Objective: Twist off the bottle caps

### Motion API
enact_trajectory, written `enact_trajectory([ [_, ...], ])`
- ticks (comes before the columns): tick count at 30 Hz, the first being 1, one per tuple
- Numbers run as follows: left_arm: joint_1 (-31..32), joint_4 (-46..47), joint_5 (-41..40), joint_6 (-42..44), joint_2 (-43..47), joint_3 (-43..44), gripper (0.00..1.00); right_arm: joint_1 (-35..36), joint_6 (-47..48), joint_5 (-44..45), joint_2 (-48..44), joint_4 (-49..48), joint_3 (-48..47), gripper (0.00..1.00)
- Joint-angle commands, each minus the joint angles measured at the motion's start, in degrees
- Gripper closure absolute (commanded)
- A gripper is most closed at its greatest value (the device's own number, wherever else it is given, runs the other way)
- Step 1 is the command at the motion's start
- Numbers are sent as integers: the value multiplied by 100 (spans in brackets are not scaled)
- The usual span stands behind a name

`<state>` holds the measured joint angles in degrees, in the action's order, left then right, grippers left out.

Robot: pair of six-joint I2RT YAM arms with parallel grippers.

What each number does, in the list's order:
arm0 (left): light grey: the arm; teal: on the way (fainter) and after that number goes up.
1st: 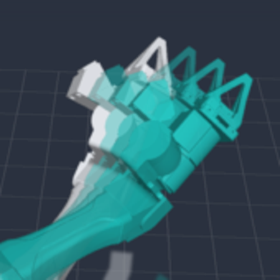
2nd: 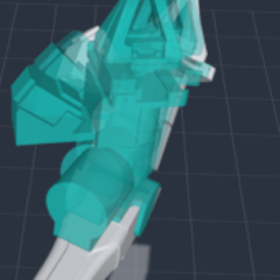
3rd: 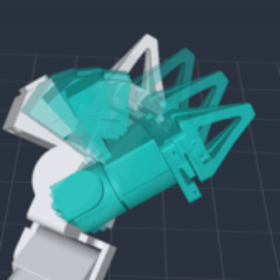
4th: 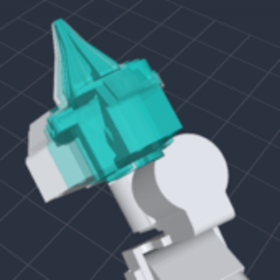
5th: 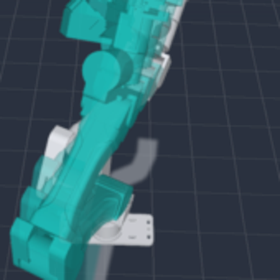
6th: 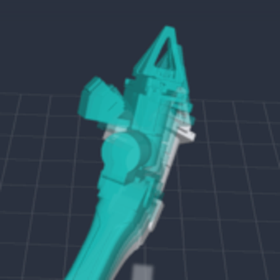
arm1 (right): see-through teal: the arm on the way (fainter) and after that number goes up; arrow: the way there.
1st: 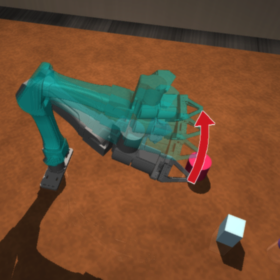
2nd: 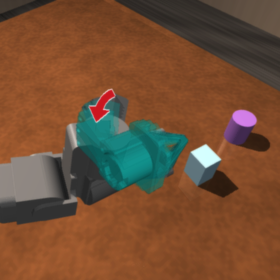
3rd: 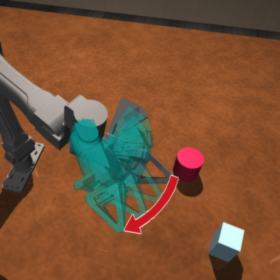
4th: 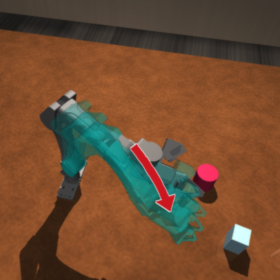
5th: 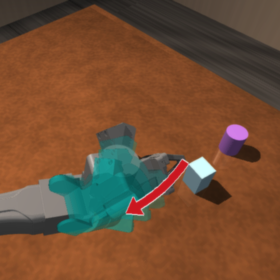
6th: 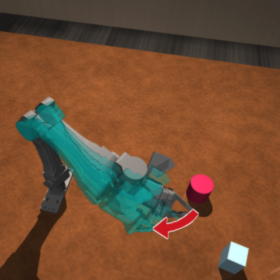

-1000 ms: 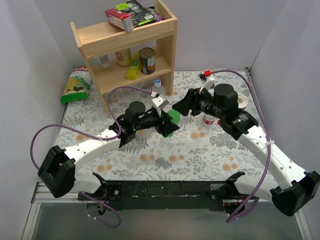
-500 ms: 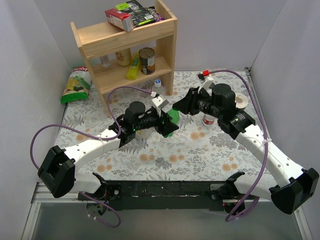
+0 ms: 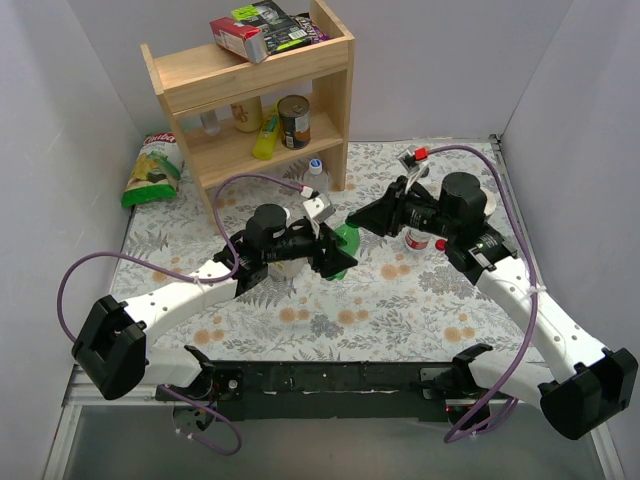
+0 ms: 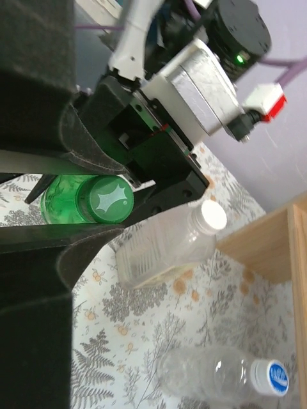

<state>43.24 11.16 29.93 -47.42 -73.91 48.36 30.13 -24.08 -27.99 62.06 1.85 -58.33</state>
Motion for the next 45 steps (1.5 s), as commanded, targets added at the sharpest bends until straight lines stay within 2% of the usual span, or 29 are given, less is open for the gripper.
enact_trajectory([
  [1, 79, 808, 1478, 49, 491, -19, 60, -445, 184, -1954, -212, -966, 330, 99],
  [5, 70, 1124, 2506, -170, 448, 7, 60, -499, 289, -2965, -247, -1177, 296, 99],
  [10, 79, 1450, 3220, -540, 228, 60, 61, -508, 316, -3880, -282, -1476, 278, 99],
  [14, 70, 1477, 3195, -584, 184, 69, 61, -508, 316, -4075, -309, -1477, 260, 99],
  [18, 79, 1082, 2668, -313, 193, 130, 60, -526, 429, -3497, -361, -1030, 164, 98],
  [19, 88, 1003, 2423, -207, 201, 130, 61, -543, 508, -3303, -379, -872, 120, 95],
  [20, 79, 820, 2299, -128, 210, 182, 60, -552, 718, -2866, -405, -540, 94, 83],
  [22, 88, 582, 1931, 30, 228, 218, 60, -631, 799, -2599, -502, -422, 119, 70],
  [23, 88, 511, 1798, 74, 237, 235, 60, -657, 773, -2450, -537, -439, 137, 53],
  [24, 96, 441, 1640, 127, 245, 262, 60, -701, 738, -2361, -598, -431, 137, 29],
  [25, 88, 309, 1317, 189, 237, 279, 60, -710, 712, -2256, -634, -422, 137, 20],
  [26, 88, 273, 1122, 180, 245, 279, 60, -728, 642, -1933, -686, -396, 111, 14],
  [28, 96, 194, 788, 180, 245, 297, 60, -745, 571, -1554, -827, -291, 32, 13],
  [30, 105, 97, 287, 154, 245, 306, 60, -745, 344, -746, -950, -203, -56, 12],
  [32, 105, 45, -108, 128, 237, 314, 60, -745, 97, 78, -977, 192, -144, 18],
  [36, 140, -52, -583, 22, 210, 315, 60, -492, -360, 706, -863, 545, -285, 28],
  [42, 184, -158, -910, 4, 158, 350, 61, 45, -405, 1348, -538, 870, -574, 28],
  [45, 193, -184, -928, 5, 123, 350, 61, 151, -466, 1401, -424, 818, -592, 24],
])
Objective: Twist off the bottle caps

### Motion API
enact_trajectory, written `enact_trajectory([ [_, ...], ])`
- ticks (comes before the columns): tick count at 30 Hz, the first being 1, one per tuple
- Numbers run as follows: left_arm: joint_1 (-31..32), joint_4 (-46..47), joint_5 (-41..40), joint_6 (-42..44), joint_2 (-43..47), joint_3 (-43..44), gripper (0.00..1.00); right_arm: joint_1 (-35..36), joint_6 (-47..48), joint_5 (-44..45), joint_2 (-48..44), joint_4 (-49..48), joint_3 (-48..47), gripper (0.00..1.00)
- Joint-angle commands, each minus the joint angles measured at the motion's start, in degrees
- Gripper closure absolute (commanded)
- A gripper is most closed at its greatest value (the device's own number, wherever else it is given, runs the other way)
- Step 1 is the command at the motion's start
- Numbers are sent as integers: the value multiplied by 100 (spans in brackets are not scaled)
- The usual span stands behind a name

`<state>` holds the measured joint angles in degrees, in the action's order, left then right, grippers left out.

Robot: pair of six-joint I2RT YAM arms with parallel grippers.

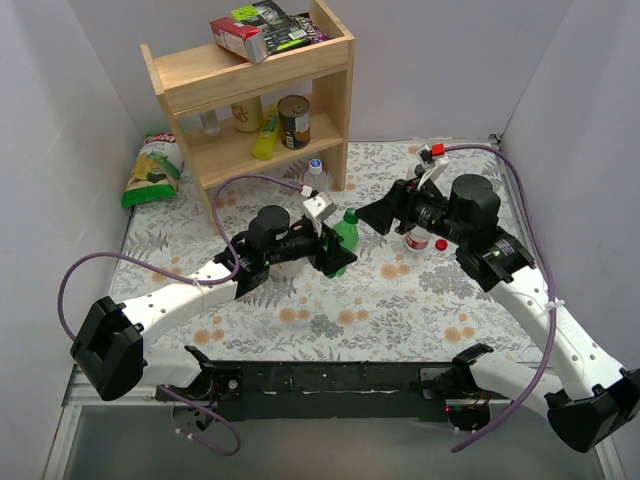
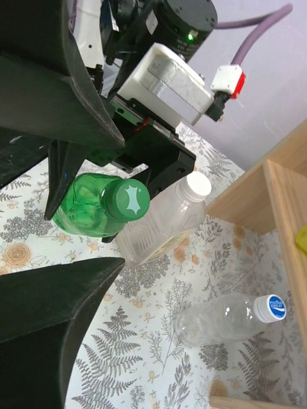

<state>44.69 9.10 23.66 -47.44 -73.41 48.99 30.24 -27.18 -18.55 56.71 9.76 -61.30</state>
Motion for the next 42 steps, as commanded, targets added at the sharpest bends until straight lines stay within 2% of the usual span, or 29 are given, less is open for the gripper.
enact_trajectory([
  [1, 58, 21, -309, -2, 81, 295, 61, 158, -182, 466, 147, 26, -304, 22],
  [4, 75, 13, -335, 7, 72, 295, 61, 237, -191, 492, 279, 44, -321, 21],
  [11, 93, 4, -336, 33, 37, 286, 61, 386, -261, 378, 464, -272, -260, 33],
  [21, 102, -23, -327, 68, -24, 304, 61, 430, -270, 106, 684, -580, -277, 34],
  [25, 102, -40, -301, 77, -60, 304, 61, 430, -270, 35, 710, -642, -277, 38],
  [34, 119, -14, -187, 77, -25, 304, 61, 421, -156, 18, 728, -581, -198, 58],
  [39, 119, -22, -178, 103, 63, 304, 61, 421, -33, -289, 772, -475, -172, 62],
  [42, 111, 30, -11, 130, 125, 295, 61, 395, 37, -667, 736, -606, -67, 71],
])
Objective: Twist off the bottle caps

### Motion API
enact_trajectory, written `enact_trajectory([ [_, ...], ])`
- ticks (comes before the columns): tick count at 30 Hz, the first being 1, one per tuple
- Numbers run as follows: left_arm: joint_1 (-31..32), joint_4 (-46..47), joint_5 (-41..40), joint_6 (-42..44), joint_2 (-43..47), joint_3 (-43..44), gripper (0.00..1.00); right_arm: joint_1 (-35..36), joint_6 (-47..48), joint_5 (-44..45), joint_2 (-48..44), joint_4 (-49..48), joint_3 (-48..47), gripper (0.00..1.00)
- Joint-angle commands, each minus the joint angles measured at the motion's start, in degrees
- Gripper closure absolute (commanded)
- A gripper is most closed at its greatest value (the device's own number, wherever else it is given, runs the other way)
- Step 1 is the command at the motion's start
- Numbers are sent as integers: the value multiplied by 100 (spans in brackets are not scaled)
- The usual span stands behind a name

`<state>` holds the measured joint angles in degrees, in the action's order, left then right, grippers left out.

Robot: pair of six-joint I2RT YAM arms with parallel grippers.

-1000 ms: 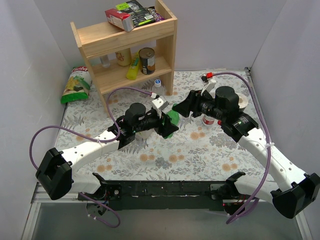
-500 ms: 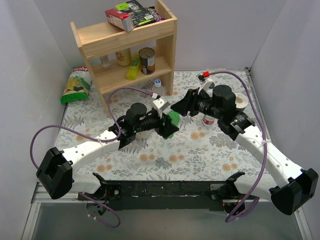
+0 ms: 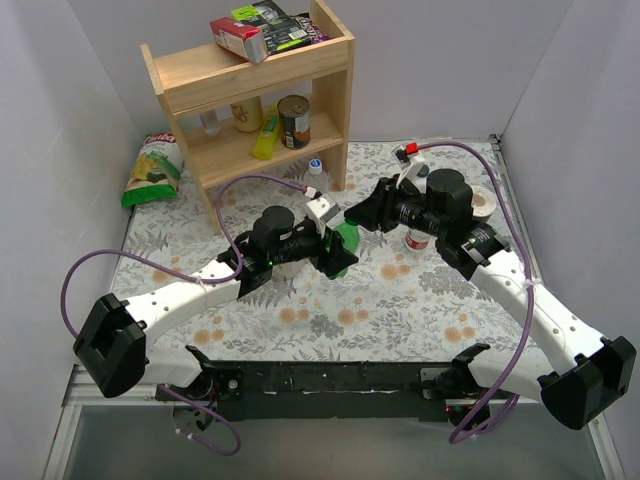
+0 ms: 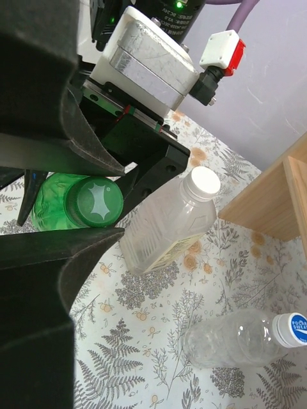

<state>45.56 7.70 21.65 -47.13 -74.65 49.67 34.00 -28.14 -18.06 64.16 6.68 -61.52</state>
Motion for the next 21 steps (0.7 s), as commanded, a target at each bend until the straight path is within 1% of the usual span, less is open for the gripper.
enact_trajectory([
  [1, 23, 196, 286, 99, 284, 219, 61, -7, 220, -1029, -35, -359, -1, 75],
  [3, 6, 336, 689, 125, 390, 184, 61, -147, 318, -1461, -26, -491, 43, 77],
  [4, -21, 389, 900, 134, 425, 157, 61, -217, 388, -1968, -18, -553, 78, 79],
  [5, -38, 451, 1094, 143, 460, 122, 61, -349, 432, -2234, -18, -606, 96, 80],
  [6, -56, 590, 1566, 134, 513, 104, 61, -402, 484, -2471, -26, -789, 113, 80],
  [7, -126, 679, 1823, 82, 539, 87, 61, -446, 555, -2918, -53, -843, 131, 81],
  [9, -170, 942, 2359, 12, 548, 34, 60, -517, 748, -3351, -97, -1036, 184, 82],
  [10, -188, 1013, 2770, -67, 540, 25, 60, -517, 783, -3718, -140, -1124, 201, 83],
  [12, -205, 1188, 3151, -138, 487, 25, 60, -535, 810, -4089, -184, -1421, 263, 83],
  [13, -205, 1242, 3448, -164, 469, 25, 61, -535, 801, -4439, -211, -1537, 298, 84],
  [15, -206, 1400, 3670, -313, 434, 16, 61, -543, 644, -4714, -229, -1913, 394, 85],
  [17, -206, 1435, 3785, -349, 390, 25, 61, -543, 573, -4952, -220, -2064, 412, 87],
  [21, -205, 1208, 3496, -227, 373, 95, 61, -552, 511, -4918, -229, -2144, 421, 84],
])
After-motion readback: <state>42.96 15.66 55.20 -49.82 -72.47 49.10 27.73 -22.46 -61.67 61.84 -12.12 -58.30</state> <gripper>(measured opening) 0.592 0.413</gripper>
